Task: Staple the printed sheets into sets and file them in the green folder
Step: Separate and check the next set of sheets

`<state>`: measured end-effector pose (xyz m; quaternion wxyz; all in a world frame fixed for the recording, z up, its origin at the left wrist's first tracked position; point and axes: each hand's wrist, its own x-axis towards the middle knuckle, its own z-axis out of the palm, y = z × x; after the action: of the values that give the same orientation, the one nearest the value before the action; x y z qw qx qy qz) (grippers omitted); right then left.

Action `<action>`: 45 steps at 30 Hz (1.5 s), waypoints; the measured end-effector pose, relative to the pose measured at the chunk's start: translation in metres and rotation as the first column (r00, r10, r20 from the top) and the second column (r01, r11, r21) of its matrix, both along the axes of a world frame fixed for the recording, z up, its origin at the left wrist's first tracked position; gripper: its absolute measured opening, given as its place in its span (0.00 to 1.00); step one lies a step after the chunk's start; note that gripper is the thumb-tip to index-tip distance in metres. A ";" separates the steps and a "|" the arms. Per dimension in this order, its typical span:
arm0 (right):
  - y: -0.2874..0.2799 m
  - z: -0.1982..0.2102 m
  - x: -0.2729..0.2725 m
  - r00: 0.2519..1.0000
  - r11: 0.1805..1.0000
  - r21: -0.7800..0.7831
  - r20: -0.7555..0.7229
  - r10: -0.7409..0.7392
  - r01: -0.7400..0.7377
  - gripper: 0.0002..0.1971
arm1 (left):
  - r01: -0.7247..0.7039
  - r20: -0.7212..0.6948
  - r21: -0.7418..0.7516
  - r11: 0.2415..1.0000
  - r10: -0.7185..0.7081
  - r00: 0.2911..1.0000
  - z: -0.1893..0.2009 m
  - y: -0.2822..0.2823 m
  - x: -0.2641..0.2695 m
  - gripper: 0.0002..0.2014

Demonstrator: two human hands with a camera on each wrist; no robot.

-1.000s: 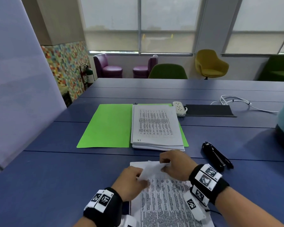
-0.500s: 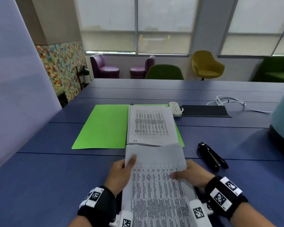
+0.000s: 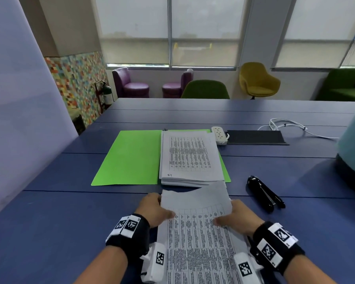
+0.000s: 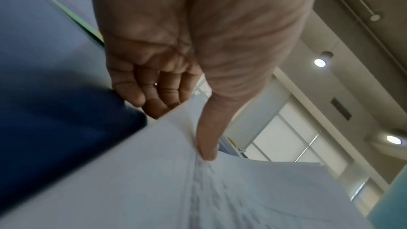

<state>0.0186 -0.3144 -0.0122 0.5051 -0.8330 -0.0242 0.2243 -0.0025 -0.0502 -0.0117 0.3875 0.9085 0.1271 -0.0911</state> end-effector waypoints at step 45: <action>0.002 -0.009 0.010 0.853 0.841 0.147 -0.060 -0.518 0.521 0.24 | -0.043 0.078 0.164 0.985 0.031 0.996 -0.018 -0.012 -0.017 0.16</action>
<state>0.0282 -0.3123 -0.0212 0.6113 -0.7639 0.1890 0.0842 -0.0191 -0.0625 -0.0295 0.3167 0.9379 0.1364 -0.0387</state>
